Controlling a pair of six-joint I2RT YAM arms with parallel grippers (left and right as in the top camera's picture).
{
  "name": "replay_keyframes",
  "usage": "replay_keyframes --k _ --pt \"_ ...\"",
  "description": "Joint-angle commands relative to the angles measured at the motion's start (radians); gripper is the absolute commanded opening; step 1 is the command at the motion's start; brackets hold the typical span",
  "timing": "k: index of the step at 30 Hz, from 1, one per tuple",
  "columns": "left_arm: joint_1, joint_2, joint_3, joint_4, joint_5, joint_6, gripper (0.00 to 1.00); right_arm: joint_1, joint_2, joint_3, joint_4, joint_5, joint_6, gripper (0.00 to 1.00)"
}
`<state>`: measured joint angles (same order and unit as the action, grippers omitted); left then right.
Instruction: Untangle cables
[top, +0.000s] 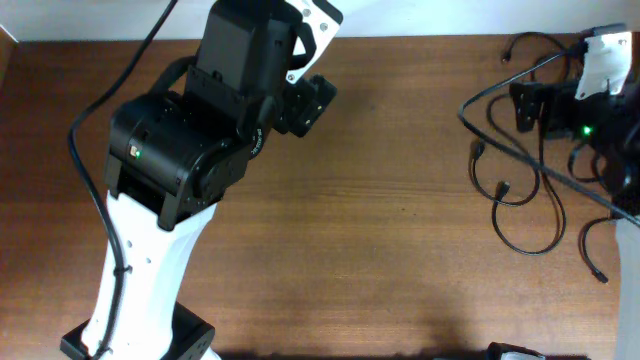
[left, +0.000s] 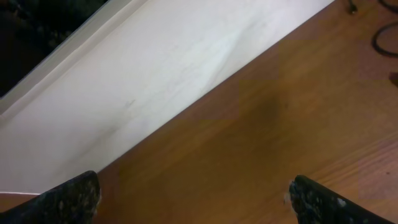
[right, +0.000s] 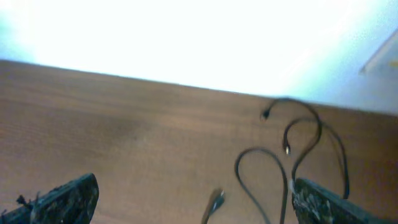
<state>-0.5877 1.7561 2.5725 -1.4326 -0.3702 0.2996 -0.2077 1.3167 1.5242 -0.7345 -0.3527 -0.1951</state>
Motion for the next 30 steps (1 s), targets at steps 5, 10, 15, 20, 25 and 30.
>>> replay_keyframes --k 5,10,15,20,25,30 --pt "0.004 -0.002 0.016 0.001 -0.023 0.012 0.99 0.006 -0.011 0.004 0.077 -0.086 -0.018 0.99" --pt "0.004 -0.002 0.016 -0.043 -0.019 0.012 0.99 0.006 -0.006 0.004 0.077 -0.085 -0.018 0.99" --pt "0.004 -0.002 0.016 -0.066 -0.019 0.012 0.99 0.006 -0.003 0.004 0.077 -0.085 -0.018 0.98" --pt "0.004 -0.002 0.016 -0.081 -0.019 0.012 0.99 0.006 0.009 0.004 0.073 -0.085 -0.018 0.99" --pt "0.004 -0.002 0.016 -0.081 -0.019 0.012 0.99 0.006 0.023 0.004 0.073 -0.085 -0.018 0.99" --pt "0.004 -0.002 0.016 -0.081 -0.019 0.012 0.99 0.006 0.033 0.004 0.068 -0.085 -0.018 0.99"
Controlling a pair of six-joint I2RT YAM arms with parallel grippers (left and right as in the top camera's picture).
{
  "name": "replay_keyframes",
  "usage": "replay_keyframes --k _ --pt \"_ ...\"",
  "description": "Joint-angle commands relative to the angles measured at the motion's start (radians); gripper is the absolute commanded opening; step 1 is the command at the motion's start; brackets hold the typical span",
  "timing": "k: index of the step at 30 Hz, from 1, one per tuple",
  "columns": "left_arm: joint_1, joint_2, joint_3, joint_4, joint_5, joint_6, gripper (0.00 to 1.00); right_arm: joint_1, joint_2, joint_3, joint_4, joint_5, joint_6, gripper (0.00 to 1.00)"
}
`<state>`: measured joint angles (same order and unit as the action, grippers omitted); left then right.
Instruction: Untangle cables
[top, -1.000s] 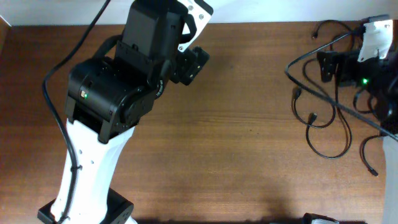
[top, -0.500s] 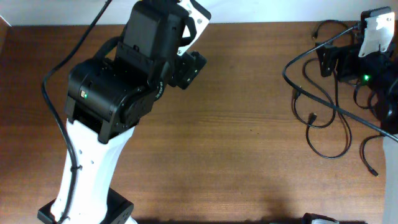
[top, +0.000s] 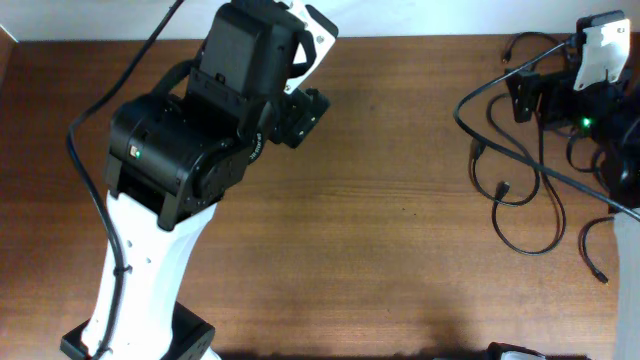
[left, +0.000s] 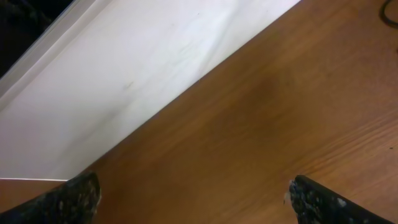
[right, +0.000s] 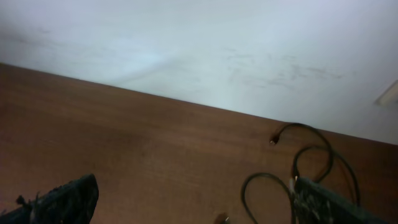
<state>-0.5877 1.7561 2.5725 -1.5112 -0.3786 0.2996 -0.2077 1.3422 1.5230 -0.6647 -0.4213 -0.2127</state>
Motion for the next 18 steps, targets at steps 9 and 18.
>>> replay_keyframes --k 9,18 --pt "0.004 -0.002 0.016 -0.002 -0.011 0.012 0.99 0.004 0.007 0.005 -0.016 0.008 0.000 0.98" --pt "0.004 -0.002 0.016 -0.002 -0.011 0.012 0.99 0.047 -0.164 -0.083 0.199 0.083 -0.098 0.98"
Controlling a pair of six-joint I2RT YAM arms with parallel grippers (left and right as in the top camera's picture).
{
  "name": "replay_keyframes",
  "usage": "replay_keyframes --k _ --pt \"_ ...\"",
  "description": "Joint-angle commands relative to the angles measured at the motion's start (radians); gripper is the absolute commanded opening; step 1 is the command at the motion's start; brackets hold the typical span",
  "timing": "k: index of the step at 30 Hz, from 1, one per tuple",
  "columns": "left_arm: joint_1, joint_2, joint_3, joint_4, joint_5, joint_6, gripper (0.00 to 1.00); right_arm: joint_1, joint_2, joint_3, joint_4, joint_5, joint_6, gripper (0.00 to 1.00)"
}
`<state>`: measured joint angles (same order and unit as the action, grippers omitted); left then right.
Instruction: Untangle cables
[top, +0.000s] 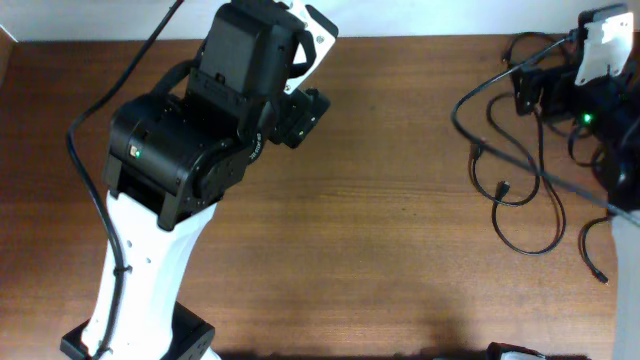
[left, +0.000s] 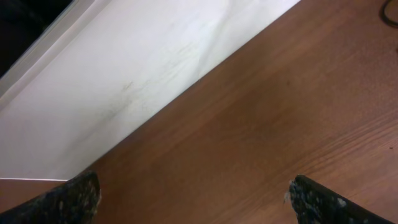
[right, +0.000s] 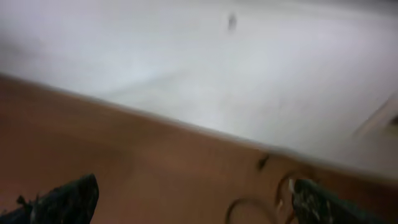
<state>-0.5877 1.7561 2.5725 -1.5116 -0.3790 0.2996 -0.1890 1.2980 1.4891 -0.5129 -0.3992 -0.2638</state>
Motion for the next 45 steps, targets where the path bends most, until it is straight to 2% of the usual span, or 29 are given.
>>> replay_keyframes --k 1,4,7,8,12,18,26,33,39,45 --pt "0.004 -0.002 0.016 -0.002 -0.010 0.012 0.99 0.033 -0.184 -0.110 0.074 0.114 -0.047 0.98" --pt "0.004 -0.002 0.016 -0.002 -0.010 0.012 0.99 0.033 -0.359 -0.323 0.117 0.218 -0.047 0.99" --pt "0.004 -0.002 0.016 -0.002 -0.010 0.012 0.99 0.032 -0.533 -0.551 0.217 0.239 -0.040 0.99" --pt "0.004 -0.002 0.016 -0.002 -0.010 0.012 0.99 0.032 -0.628 -0.676 0.296 0.239 -0.013 0.98" --pt "0.003 -0.002 0.016 -0.002 -0.010 0.012 0.99 0.032 -0.827 -0.941 0.445 0.239 0.068 0.99" --pt "0.003 -0.002 0.016 -0.002 -0.010 0.012 0.99 0.032 -1.067 -1.273 0.611 0.237 0.177 0.99" --pt "0.003 -0.002 0.016 -0.002 -0.010 0.012 0.99 0.034 -1.199 -1.407 0.623 0.215 0.221 0.98" --pt "0.003 -0.002 0.016 -0.002 -0.010 0.012 0.99 0.103 -1.268 -1.478 0.634 0.220 0.221 0.99" --pt "0.003 -0.002 0.016 -0.002 -0.010 0.012 0.99 0.085 -1.295 -1.484 0.455 0.208 0.231 0.99" --pt "0.003 -0.002 0.016 -0.002 -0.010 0.012 0.99 0.082 -1.291 -1.484 0.449 0.209 0.239 0.99"
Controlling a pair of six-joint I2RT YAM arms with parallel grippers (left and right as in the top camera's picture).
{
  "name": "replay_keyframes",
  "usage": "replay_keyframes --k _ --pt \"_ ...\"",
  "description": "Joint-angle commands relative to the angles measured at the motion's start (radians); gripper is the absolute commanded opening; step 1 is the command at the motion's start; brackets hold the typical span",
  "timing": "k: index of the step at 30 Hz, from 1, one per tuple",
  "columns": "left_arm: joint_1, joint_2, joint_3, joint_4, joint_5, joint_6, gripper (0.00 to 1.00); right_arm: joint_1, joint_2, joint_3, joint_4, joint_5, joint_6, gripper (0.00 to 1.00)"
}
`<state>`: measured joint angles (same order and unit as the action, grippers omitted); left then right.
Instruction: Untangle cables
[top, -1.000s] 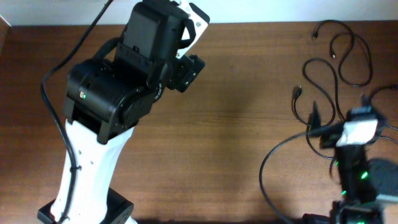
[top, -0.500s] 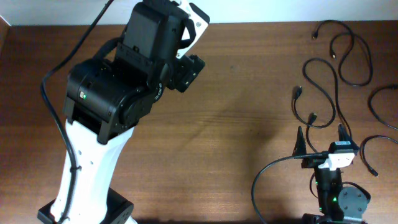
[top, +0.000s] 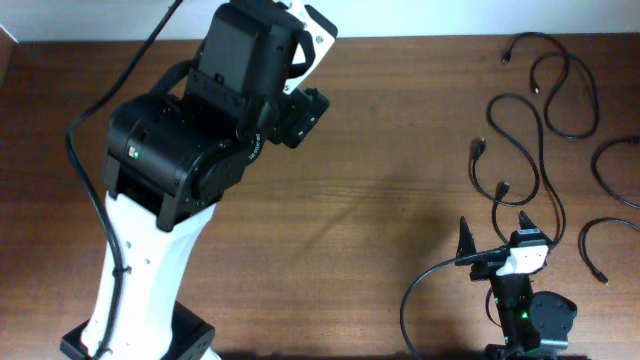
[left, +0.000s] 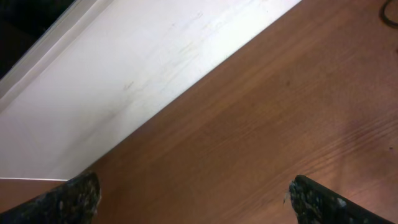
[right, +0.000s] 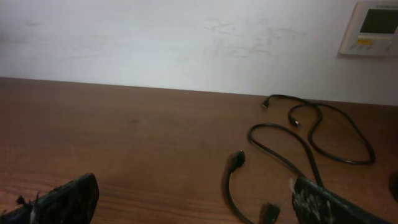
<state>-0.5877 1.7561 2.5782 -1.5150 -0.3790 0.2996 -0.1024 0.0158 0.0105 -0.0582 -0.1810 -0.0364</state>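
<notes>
Several black cables lie loose on the right of the brown table (top: 400, 200). One looped cable (top: 566, 62) sits at the back right, and a long one (top: 542, 176) curves through the middle right. Two more, a cable (top: 606, 176) and a cable (top: 587, 238), touch the right edge. In the right wrist view the cables (right: 292, 140) lie ahead of the fingers. My right gripper (top: 495, 242) (right: 193, 194) is open at the front right, holding nothing. My left gripper (top: 305, 108) (left: 193, 194) is open over bare wood at the back left.
The bulky left arm (top: 190, 150) and its white base cover the left of the table. A white wall (right: 186, 43) with a small wall panel (right: 372, 28) runs behind the table's back edge. The right arm's own cable (top: 425, 290) loops at the front.
My right arm was at the back right corner over the cables; now it sits at the front right edge, clear of them. The cables lie spread apart. My left arm has not moved.
My right gripper was open over the cable pile at the back right, then a little nearer the wall, and stayed there. Now it is at the front right edge. My left gripper shifted slightly after the first moment and then stayed open over bare wood.
</notes>
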Motion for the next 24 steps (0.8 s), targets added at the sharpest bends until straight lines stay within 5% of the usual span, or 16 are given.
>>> replay_keyframes --k 1,24 --pt "0.003 -0.002 0.011 0.002 -0.010 0.012 0.99 -0.005 -0.008 -0.005 -0.006 -0.009 0.011 0.98" --pt "0.003 -0.002 0.011 -0.066 -0.009 0.011 0.99 -0.005 -0.008 -0.005 -0.006 -0.009 0.011 0.99"
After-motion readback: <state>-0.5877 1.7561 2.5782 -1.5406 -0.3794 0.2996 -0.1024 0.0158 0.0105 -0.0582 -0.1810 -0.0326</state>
